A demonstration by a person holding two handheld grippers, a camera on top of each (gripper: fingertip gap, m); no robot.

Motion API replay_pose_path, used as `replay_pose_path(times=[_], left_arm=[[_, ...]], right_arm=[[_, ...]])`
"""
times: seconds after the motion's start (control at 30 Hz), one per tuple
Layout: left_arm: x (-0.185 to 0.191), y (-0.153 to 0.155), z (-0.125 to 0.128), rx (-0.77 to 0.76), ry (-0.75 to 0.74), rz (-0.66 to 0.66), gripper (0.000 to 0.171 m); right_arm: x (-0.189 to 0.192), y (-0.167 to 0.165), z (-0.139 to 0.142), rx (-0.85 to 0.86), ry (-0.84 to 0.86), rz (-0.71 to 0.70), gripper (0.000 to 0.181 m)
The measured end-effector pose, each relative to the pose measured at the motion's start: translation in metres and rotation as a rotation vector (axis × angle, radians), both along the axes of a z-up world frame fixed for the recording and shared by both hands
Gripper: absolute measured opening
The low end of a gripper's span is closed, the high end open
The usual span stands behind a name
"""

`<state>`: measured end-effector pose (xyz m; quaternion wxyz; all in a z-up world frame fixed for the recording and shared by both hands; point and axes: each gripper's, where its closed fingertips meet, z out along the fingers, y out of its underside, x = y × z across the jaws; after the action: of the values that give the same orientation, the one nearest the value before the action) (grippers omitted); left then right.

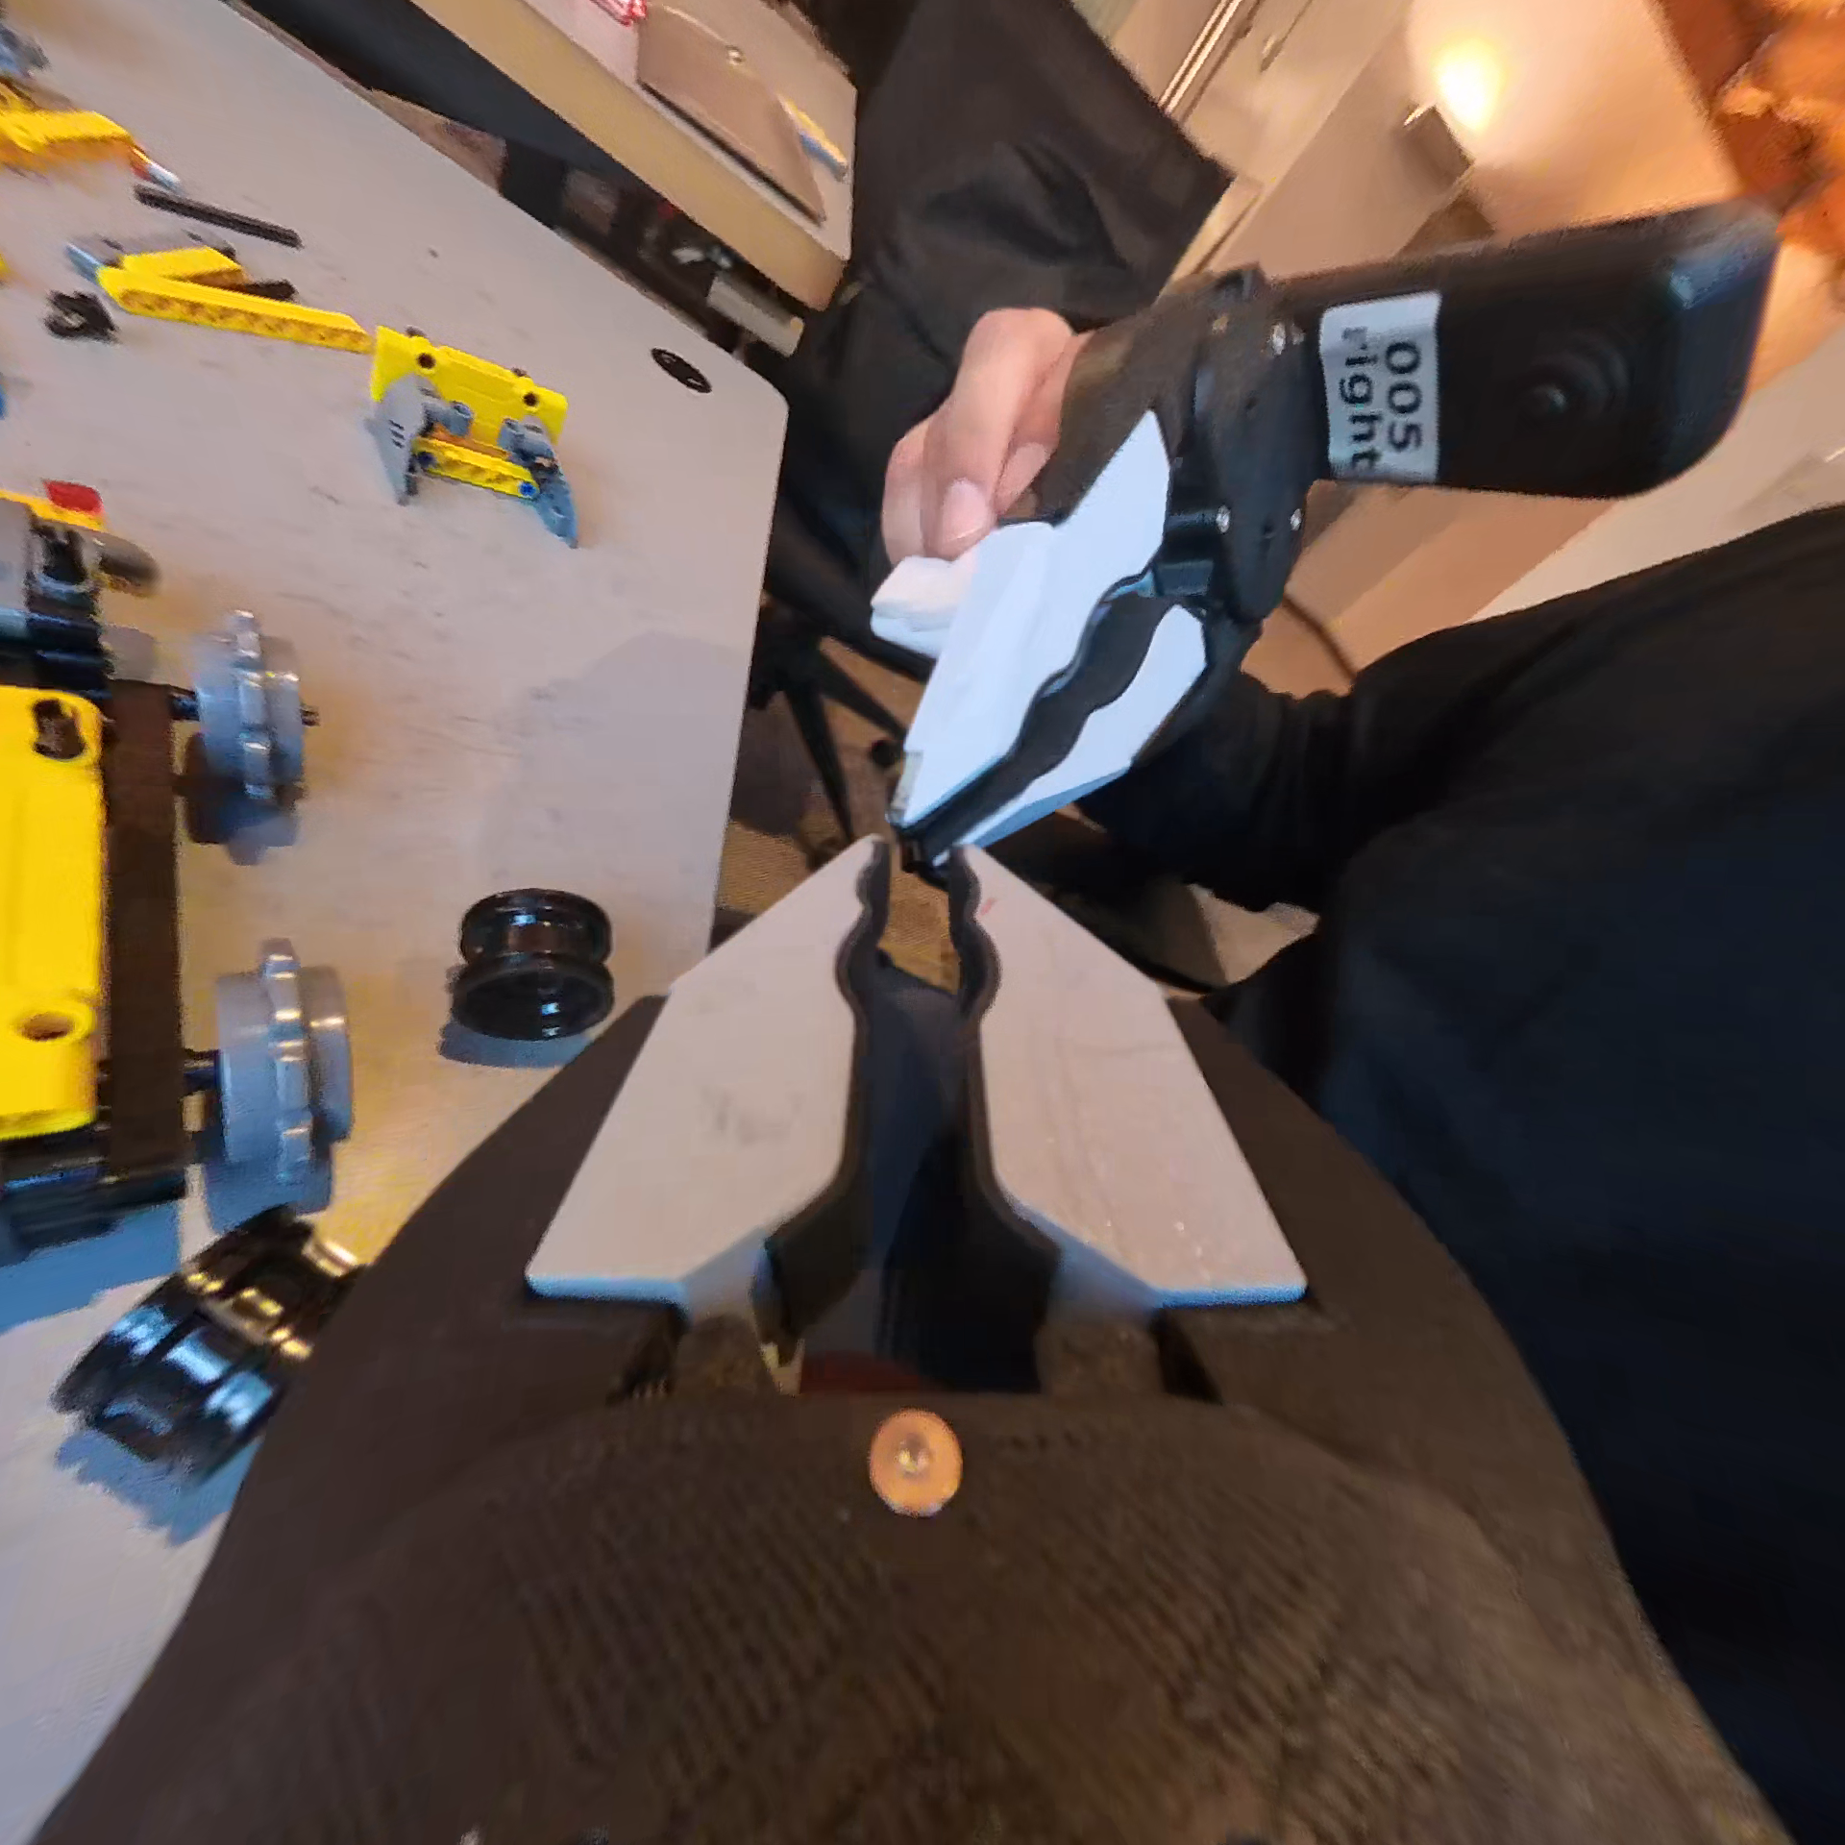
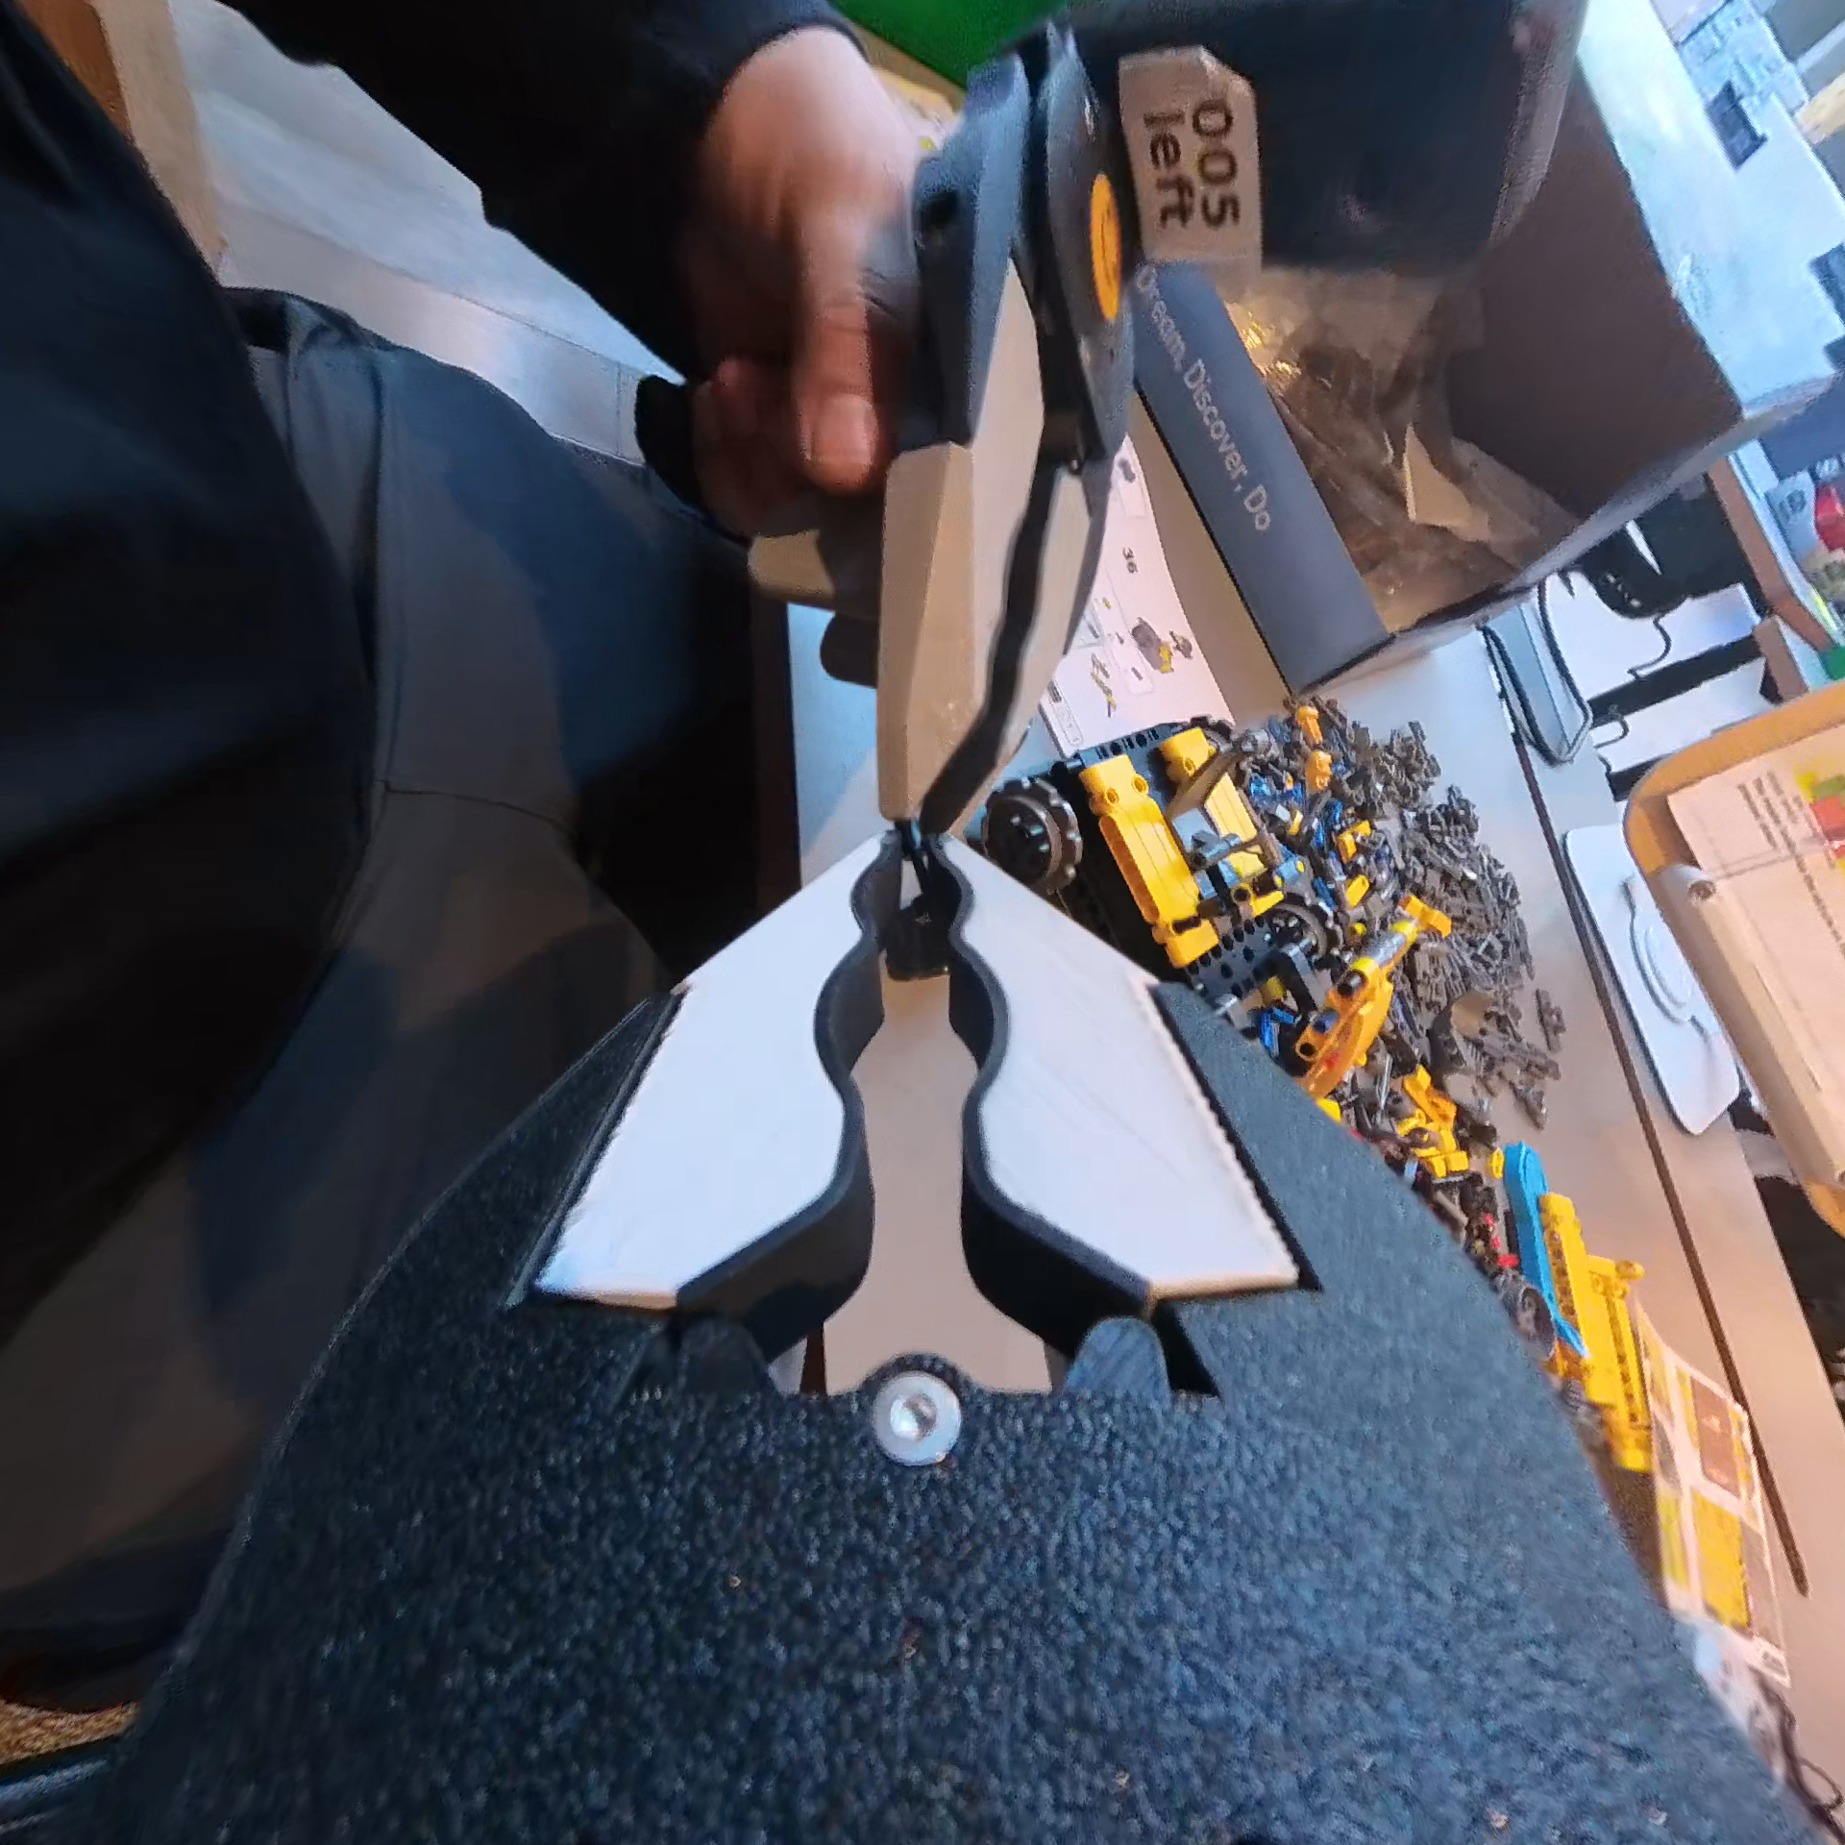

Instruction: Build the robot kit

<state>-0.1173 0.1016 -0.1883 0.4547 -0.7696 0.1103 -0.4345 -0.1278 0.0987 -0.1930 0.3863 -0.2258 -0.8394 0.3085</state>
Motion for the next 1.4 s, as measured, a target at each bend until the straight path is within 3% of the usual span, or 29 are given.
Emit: replay_pose_path(times=[0.2, 0.47, 0.6, 0.83, 1.1, 1.4], left_arm=[[0.002, -0.005, 0.0, -0.026, -0.139, -0.01, 0.003], [0.005, -0.013, -0.004, -0.059, -0.201, -0.033, 0.005], [0.002, -0.019, -0.007, -0.017, -0.171, 0.026, 0.0], [-0.013, -0.049, -0.005, -0.032, -0.317, 0.064, 0.0], [-0.041, -0.09, -0.007, 0.004, -0.296, 0.155, 0.0], [-0.077, -0.103, -0.012, 0.019, -0.349, 0.259, 0.0]], right_arm=[[0.0, -0.006, 0.001, 0.053, -0.003, 0.021, 0.005], [-0.001, -0.012, 0.0, 0.085, 0.004, 0.035, 0.005], [-0.004, -0.018, -0.001, 0.074, 0.009, 0.052, 0.005], [-0.018, -0.049, 0.001, 0.128, -0.006, 0.148, 0.005], [-0.047, -0.091, -0.001, 0.178, -0.06, 0.255, 0.005], [-0.082, -0.105, -0.007, 0.184, -0.128, 0.247, 0.005]])
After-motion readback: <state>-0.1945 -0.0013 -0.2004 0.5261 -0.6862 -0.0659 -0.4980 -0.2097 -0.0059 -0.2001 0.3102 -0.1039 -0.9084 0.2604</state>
